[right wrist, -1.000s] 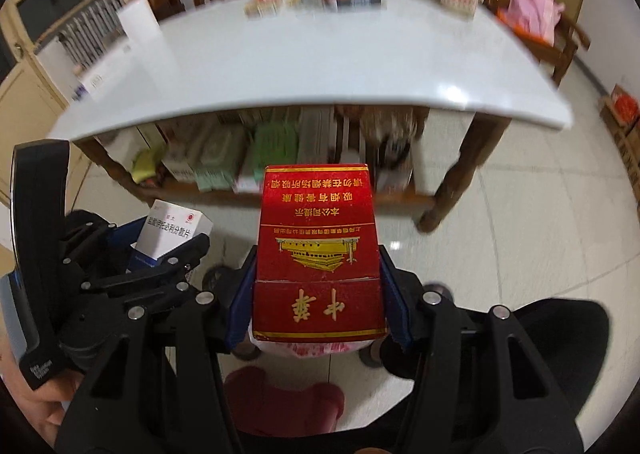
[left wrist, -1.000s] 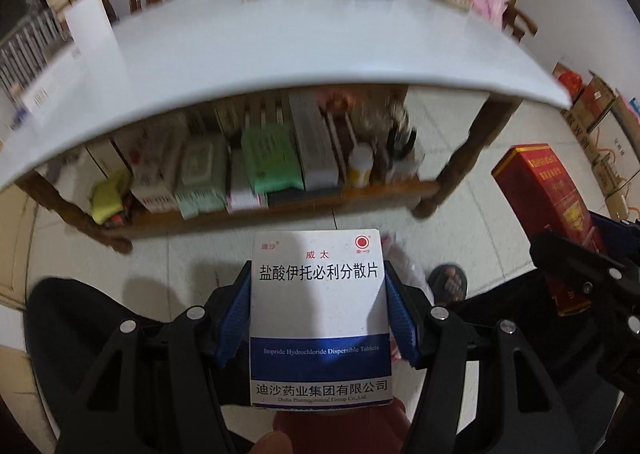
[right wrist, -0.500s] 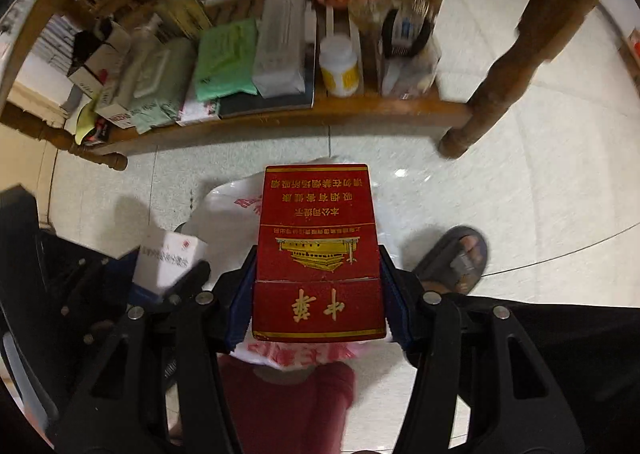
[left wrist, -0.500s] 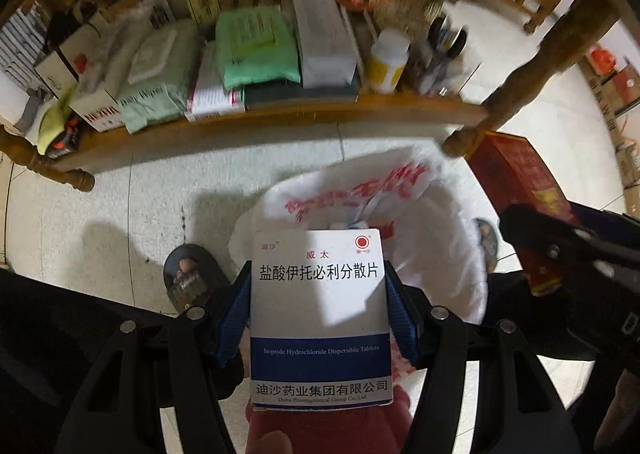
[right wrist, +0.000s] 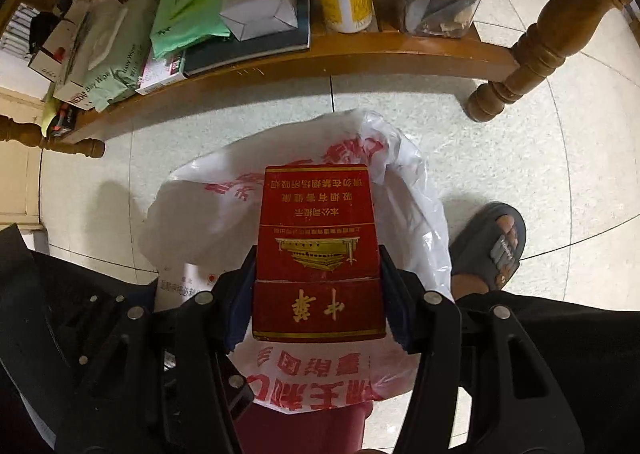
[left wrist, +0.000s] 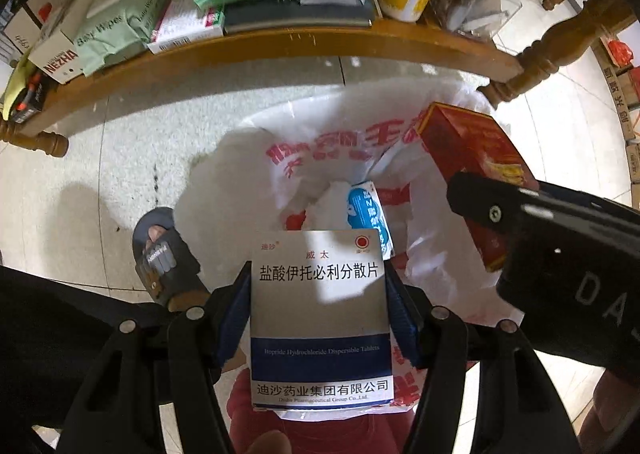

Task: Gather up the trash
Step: 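Lift both boxes off the table and lower them into the white bag, then open both tools and raise them from the bag toward the table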

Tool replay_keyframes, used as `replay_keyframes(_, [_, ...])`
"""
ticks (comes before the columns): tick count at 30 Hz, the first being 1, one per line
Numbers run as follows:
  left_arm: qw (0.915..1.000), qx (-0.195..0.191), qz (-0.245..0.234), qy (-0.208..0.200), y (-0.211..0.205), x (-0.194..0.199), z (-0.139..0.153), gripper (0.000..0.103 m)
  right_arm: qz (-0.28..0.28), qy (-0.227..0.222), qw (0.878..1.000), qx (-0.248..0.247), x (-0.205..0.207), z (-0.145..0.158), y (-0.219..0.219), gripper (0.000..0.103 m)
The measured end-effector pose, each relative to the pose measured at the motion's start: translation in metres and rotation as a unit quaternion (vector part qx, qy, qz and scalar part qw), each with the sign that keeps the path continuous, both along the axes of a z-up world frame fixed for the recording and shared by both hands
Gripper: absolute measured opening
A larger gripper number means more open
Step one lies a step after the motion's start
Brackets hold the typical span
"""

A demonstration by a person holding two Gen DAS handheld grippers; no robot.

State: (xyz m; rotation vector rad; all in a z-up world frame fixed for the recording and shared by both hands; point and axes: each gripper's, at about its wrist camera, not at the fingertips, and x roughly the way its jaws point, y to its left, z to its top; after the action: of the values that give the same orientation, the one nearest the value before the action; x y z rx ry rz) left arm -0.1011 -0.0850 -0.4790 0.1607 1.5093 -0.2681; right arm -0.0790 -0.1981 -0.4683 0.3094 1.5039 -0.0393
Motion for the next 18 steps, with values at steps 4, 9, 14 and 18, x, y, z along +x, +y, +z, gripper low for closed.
replay_keyframes(4, [1.0000, -0.002, -0.004, 0.000, -0.001, -0.003, 0.000, 0.060, 0.001, 0.005, 1.000, 0.006, 0.001, -0.005, 0.003, 0.054])
replay_keyframes(9, [0.9999, -0.012, 0.010, 0.002, 0.005, 0.001, 0.003, 0.095, -0.011, 0.012, 1.000, -0.012, 0.000, -0.008, 0.000, 0.096])
replay_keyframes(14, [0.9999, -0.013, 0.009, 0.000, 0.004, 0.000, 0.005, 0.095, -0.024, 0.007, 1.000, 0.000, 0.000, -0.005, -0.006, 0.096])
replay_keyframes(18, [0.9998, -0.015, 0.011, -0.004, 0.002, 0.001, 0.008, 0.095, -0.029, 0.009, 1.000, 0.002, -0.002, -0.004, -0.006, 0.096])
